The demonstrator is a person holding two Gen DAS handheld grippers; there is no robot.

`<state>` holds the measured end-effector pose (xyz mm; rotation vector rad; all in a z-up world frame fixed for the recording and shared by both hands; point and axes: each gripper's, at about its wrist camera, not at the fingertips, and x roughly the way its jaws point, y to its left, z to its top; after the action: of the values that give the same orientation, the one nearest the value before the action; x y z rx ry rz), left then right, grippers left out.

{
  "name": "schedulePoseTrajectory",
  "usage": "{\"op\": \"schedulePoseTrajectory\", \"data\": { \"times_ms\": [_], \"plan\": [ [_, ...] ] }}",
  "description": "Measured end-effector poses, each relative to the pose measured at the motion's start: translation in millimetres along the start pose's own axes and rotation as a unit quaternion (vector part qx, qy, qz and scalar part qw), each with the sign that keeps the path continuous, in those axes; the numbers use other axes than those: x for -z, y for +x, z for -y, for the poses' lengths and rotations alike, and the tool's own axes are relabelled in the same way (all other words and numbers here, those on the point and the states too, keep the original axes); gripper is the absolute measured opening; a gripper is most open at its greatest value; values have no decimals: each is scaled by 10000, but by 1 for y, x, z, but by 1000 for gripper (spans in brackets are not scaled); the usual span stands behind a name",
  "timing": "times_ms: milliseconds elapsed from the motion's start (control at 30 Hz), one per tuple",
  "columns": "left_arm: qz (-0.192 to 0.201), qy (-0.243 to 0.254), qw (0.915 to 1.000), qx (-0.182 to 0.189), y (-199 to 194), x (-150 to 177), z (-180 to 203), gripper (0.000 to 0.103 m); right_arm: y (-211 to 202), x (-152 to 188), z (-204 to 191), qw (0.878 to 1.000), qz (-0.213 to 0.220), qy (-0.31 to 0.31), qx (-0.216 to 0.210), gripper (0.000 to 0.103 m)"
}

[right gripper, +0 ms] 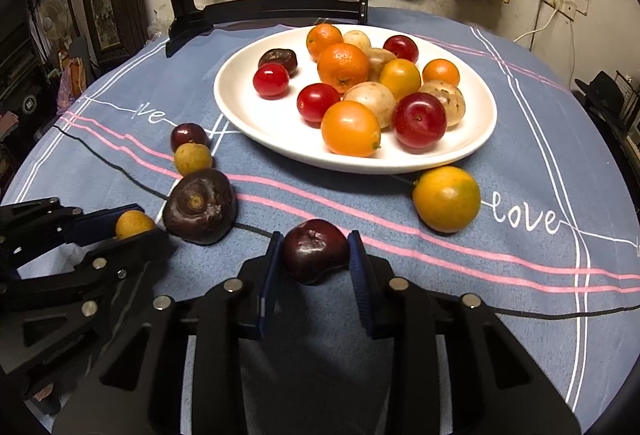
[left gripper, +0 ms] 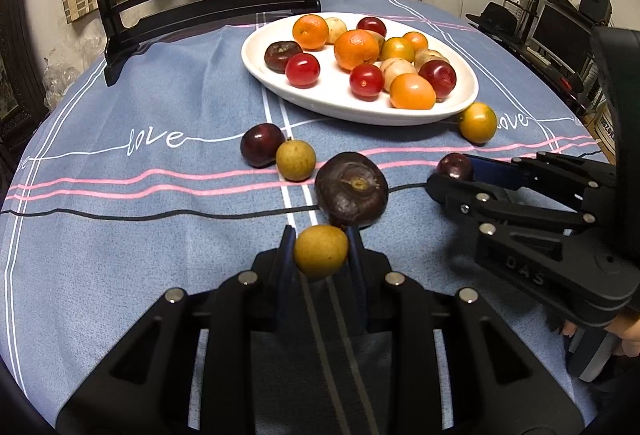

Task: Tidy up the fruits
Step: 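Grasp the dark red plum with the right tool while the left tool holds the yellow fruit, then carry the yellow fruit and plum onto the white plate and open both tools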

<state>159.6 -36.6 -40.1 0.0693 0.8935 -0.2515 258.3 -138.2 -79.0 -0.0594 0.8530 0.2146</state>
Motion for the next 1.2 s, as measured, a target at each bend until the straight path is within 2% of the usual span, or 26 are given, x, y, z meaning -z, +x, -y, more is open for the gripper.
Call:
{"op": "schedulePoseTrajectory", "data": {
  "times_ms": [267, 500, 733, 867, 1200],
  "plan": [
    [-27, -17, 10000, -25, -1, -1, 0, 26, -24, 4, 6, 9998, 206, -44, -55, 33],
    [146, 51, 9999, -39, -21, -14, 9, 26, -57, -1, 25, 9984, 555, -7, -113, 33],
    [246, 196, 9995, 32, -35, -45, 23, 26, -78, -6, 46, 9964, 825, 71, -192, 33],
    [314, 318, 9990, -65, -38, -68, 31, 26, -79, -12, 56, 9957, 896, 109, -187, 33],
    [237, 291, 9991, -178, -12, -110, 32, 26, -65, -44, 66, 9948, 988, 133, -214, 33]
  ]
}}
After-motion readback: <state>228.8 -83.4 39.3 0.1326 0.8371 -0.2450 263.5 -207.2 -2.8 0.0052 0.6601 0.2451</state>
